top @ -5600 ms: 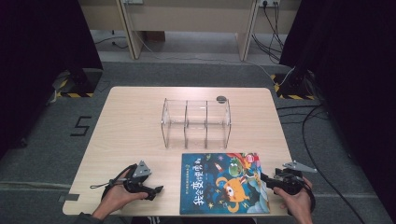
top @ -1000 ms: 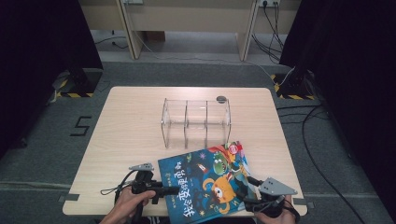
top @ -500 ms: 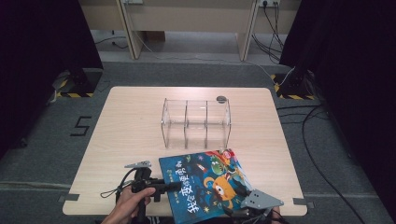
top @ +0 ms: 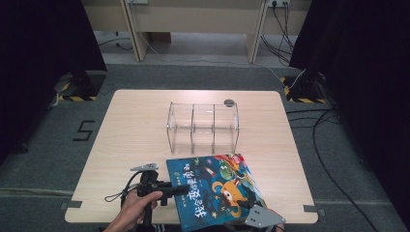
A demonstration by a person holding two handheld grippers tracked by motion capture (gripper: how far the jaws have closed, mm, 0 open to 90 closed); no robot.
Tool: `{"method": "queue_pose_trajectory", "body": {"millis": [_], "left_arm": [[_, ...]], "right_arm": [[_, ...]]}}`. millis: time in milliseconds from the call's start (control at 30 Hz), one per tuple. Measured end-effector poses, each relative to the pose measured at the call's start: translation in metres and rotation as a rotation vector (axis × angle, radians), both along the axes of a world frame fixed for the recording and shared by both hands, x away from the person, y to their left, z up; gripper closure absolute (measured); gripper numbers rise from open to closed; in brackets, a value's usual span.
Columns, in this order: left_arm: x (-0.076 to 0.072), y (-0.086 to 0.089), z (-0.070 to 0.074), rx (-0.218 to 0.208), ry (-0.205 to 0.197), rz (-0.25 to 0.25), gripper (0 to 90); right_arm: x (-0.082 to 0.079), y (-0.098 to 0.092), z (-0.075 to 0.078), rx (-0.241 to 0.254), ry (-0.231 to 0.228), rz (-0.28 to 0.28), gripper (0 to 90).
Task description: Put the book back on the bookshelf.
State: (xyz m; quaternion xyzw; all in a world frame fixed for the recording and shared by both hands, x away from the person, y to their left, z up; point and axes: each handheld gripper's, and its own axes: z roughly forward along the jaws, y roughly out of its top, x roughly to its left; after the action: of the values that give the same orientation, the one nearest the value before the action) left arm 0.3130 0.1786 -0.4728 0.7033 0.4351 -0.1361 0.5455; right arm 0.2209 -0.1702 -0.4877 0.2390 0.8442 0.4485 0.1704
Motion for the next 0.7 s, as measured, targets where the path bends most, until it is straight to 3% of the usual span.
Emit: {"method": "queue_pose_trajectory", "body": {"millis": [133,500,633,700], "left_arm": [[-0.001,-0.001,0.002,0.004,-0.003,0.005,58.4],[-0.001,-0.003,0.003,0.007,0.0,0.007,58.3],[-0.002,-0.004,0.004,0.007,0.005,0.006,58.4],[-0.002,-0.004,0.004,0.008,0.005,0.005,58.4]], "right_arm": [[-0.004,0.013,-0.002,-0.085,-0.077,0.001,22.1],[-0.006,0.035,-0.01,-0.18,-0.162,-0.017,18.0],[-0.007,0.047,-0.012,-0.245,-0.236,-0.078,26.1],[-0.007,0.05,-0.012,-0.246,-0.253,-0.098,30.4]]}}
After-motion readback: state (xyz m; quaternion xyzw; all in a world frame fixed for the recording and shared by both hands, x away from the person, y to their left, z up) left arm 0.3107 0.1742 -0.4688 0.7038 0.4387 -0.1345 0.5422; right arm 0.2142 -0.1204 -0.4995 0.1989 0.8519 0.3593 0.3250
